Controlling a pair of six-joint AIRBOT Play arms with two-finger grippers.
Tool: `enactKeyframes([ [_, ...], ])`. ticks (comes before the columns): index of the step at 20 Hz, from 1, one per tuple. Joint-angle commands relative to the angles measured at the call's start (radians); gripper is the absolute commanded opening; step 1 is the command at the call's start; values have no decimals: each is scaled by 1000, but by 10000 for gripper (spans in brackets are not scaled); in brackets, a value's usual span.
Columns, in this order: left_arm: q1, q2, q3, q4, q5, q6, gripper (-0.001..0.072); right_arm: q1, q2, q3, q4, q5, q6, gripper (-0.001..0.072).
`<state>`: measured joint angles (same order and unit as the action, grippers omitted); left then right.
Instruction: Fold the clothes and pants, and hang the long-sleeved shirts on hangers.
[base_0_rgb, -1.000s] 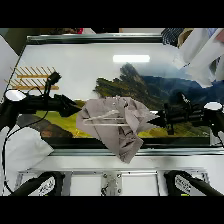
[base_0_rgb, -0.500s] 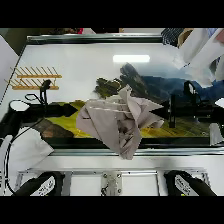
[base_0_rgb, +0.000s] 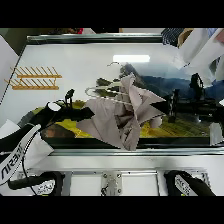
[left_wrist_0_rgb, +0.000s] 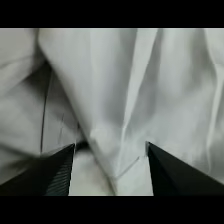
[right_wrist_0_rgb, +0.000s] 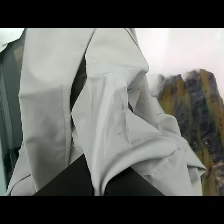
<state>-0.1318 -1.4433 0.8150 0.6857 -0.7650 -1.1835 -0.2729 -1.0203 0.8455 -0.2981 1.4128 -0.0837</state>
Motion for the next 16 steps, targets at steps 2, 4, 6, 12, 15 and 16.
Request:
enactKeyframes([
  [2, -27, -132, 122, -4, -22, -63, 274, 0, 17, 1, 8, -3, 28, 8],
  [4, -9, -138, 137, 0, -39, -62, 15, 1, 21, 1, 8, -2, 71, 7],
  [6, 40, -106, 138, 24, -50, -62, 14, 3, 29, 1, 8, -3, 86, 7],
  [12, 295, 55, 176, 191, -64, -61, 13, 237, 41, 1, 7, -271, 202, 7],
  [15, 367, 54, 275, 232, -126, -39, 14, 421, 41, 1, 8, -520, 205, 7],
  [16, 376, 54, 299, 248, -137, -39, 16, 454, 41, 1, 8, -582, 209, 7],
])
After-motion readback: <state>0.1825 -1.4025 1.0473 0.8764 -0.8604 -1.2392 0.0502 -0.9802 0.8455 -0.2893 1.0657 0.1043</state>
